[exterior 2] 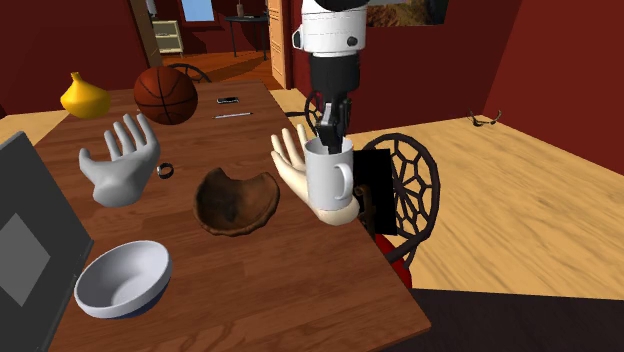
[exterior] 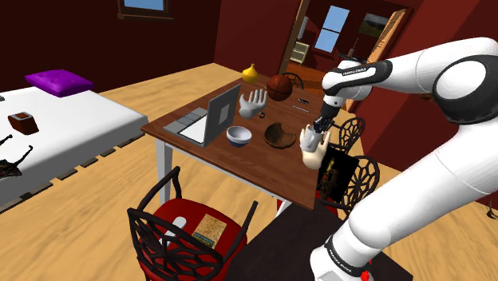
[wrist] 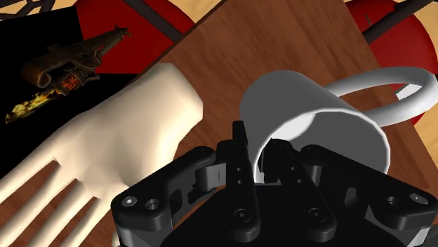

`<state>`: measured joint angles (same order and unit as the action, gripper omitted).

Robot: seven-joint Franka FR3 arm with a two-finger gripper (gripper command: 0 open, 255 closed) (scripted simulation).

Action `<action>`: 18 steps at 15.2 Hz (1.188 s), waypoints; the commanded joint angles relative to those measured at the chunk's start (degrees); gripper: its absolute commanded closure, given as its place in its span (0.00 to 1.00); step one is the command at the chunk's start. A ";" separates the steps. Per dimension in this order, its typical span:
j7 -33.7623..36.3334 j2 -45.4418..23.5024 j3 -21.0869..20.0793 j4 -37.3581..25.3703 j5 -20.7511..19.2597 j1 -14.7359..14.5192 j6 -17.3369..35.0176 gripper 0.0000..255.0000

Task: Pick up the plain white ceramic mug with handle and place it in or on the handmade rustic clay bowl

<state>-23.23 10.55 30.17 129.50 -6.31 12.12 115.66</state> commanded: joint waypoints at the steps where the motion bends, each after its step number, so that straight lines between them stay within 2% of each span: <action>1: -1.14 -4.27 0.36 -4.73 2.36 -0.77 -0.92 1.00; 5: -3.85 -13.99 0.73 -15.50 7.76 -1.13 -3.27 1.00; 9: -6.06 -23.85 0.27 -27.74 12.88 0.22 -7.07 1.00; 14: -7.34 -36.80 -1.29 -46.31 18.38 4.12 -14.02 1.00; 15: -7.35 -39.61 -1.71 -50.74 19.36 5.20 -15.79 1.00; 16: -7.17 -44.25 -2.35 -58.31 20.87 7.06 -18.86 1.00; 18: -7.25 -44.30 -2.57 -56.87 20.85 6.96 -17.36 1.00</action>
<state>-30.29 -32.58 27.79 73.77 14.12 18.58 98.31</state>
